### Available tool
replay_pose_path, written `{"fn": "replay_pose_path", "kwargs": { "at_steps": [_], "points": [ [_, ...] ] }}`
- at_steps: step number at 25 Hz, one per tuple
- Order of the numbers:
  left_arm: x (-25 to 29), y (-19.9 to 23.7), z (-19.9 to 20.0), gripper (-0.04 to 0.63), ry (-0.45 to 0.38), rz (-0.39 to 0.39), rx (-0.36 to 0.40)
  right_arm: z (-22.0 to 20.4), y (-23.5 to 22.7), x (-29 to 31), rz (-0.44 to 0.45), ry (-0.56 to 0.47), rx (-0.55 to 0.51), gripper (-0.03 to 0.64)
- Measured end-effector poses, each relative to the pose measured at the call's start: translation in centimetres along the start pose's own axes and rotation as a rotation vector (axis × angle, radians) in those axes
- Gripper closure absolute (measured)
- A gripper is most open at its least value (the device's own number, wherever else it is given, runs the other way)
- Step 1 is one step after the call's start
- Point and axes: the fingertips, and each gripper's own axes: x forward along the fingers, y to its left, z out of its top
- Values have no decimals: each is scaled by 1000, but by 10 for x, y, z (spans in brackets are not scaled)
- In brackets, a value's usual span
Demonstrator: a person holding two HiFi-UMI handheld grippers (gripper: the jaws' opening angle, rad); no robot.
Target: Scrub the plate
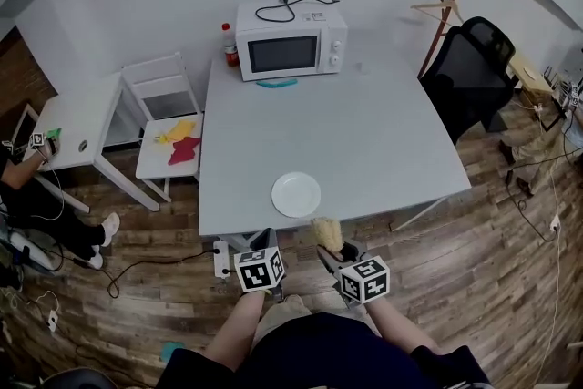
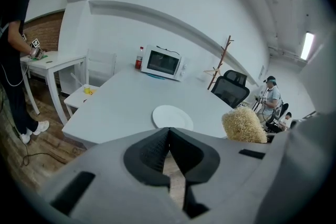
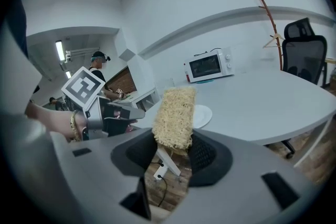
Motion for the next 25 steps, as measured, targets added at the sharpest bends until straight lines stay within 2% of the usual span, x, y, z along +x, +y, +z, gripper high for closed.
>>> {"fn": "replay_pose_path", "kwargs": {
  "at_steps": [9,13,25],
  "points": [
    [-57,-55,-44,577,-17,4,-20,-22,16,-72,78,1,-39,446],
    [-78,-76,-70,577,-11,7,-55,-31,28,-102,117,-6,-71,446],
    [-131,-117,-119,577,-26,-4,-26,-64,47,-160,155,-28,-75,446]
  ]
}}
